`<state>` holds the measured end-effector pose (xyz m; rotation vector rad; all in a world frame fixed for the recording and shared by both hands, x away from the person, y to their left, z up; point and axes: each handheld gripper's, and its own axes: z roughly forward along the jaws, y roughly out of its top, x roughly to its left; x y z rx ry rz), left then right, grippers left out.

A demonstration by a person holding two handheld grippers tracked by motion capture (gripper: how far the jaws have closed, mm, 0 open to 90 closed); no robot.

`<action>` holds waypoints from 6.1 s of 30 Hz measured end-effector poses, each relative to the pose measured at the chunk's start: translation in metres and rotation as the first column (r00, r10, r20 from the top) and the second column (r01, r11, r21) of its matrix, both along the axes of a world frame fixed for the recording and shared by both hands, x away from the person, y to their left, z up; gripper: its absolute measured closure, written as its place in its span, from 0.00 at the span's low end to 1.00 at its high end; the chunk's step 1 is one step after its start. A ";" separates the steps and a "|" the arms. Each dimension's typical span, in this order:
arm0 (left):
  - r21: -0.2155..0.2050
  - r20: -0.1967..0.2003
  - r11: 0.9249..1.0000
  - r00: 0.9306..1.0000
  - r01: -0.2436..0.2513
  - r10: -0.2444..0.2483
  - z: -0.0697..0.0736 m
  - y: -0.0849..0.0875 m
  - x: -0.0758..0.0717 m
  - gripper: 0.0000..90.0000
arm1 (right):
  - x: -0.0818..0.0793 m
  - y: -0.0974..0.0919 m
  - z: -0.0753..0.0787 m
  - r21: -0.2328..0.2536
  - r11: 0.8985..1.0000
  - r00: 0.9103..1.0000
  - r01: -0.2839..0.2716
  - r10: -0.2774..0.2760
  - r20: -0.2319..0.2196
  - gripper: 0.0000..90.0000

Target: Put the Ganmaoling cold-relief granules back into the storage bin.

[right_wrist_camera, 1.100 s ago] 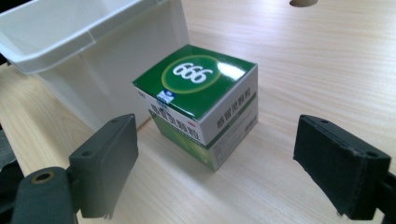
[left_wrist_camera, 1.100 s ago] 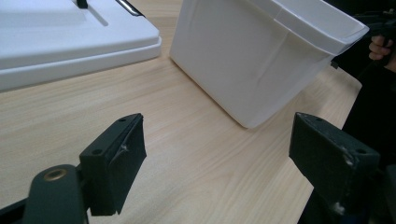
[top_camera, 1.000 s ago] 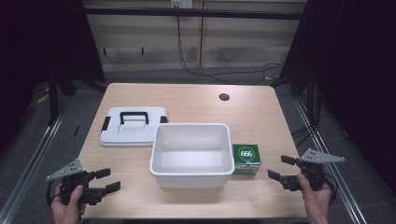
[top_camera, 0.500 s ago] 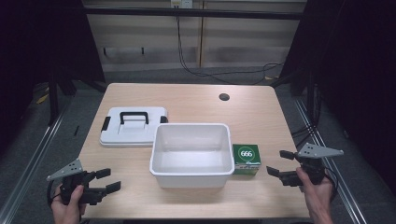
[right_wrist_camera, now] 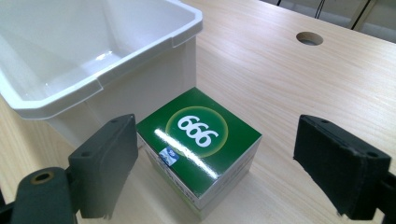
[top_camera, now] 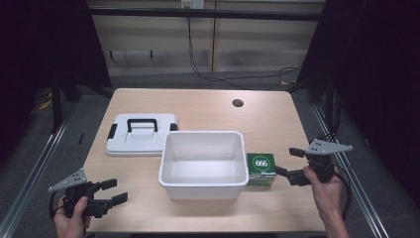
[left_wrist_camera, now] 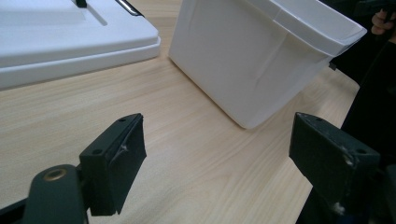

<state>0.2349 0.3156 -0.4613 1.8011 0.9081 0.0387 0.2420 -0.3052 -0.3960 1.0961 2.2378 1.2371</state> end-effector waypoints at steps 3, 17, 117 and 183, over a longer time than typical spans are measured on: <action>0.003 -0.001 1.000 1.000 0.001 -0.001 0.000 0.000 0.000 0.21 | 0.003 0.001 0.006 -0.025 1.000 1.000 -0.008 0.007 -0.014 0.15; -0.008 -0.004 1.000 1.000 -0.005 0.005 -0.001 0.002 0.000 0.21 | 0.028 0.021 0.022 -0.107 0.987 0.991 -0.116 0.109 -0.076 0.15; 0.002 -0.015 1.000 1.000 0.000 0.000 -0.002 0.002 0.001 0.20 | 0.102 0.087 -0.030 -0.472 0.585 0.744 -0.659 0.417 -0.522 0.15; -0.006 -0.009 1.000 1.000 -0.002 0.002 -0.001 0.002 0.001 0.20 | 0.090 0.065 0.034 -0.497 0.563 0.736 -0.660 0.356 -0.575 0.18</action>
